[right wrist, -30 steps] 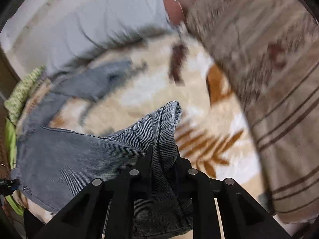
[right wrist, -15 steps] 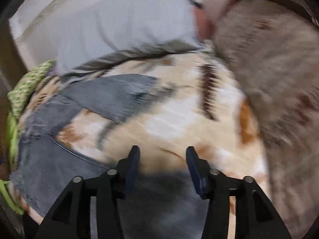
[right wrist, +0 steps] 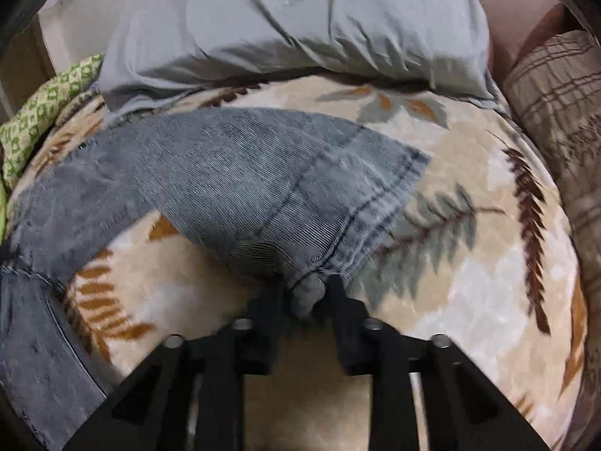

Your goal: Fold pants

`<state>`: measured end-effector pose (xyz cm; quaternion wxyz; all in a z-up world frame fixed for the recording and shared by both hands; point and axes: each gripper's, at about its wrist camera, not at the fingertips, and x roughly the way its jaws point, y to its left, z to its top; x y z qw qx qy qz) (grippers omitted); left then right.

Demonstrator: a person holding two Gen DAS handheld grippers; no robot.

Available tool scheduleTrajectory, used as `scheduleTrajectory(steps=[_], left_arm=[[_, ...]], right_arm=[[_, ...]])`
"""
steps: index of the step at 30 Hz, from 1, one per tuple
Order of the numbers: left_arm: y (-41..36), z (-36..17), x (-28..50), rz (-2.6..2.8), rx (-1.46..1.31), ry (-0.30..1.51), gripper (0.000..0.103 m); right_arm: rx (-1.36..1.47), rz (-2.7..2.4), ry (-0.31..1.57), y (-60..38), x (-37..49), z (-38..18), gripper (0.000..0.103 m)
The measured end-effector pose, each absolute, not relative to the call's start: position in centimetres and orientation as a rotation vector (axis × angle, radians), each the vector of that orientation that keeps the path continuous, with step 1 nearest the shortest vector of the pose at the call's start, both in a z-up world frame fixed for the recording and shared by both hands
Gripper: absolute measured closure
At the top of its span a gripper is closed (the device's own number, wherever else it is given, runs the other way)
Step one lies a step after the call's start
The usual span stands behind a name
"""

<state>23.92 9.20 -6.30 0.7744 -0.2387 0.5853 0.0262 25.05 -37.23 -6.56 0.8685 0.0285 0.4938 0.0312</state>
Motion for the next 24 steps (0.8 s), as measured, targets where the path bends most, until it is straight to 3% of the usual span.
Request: scheduleTrajectory(steps=[10,15,19,22,24], left_arm=[[9.4,-5.6,25.6,0.039,-0.497,1.248,0.022],[10.5,-5.8,26.5,0.065,-0.481,1.259,0.022],[12.7,-4.7,26.4,0.056,-0.52,1.236,0.022],[15.1,-3.0,26.7,0.089,-0.545,1.175,0.022],[16.7,-2.6,27.3,0.108,-0.605,1.168,0.022]], right_arm=[[0.102,0.012,0.848,-39.9,35.5,3.3,0.092],[0.156,-0.086,0.875,-41.2,42.2,3.1,0.09],[0.188,-0.143,0.925,-42.5,44.3,1.1,0.083],[0.169,-0.15,0.878,-43.7,43.1,1.8,0.061],[0.169,-0.15,0.866,-44.9,41.9,2.1,0.058]])
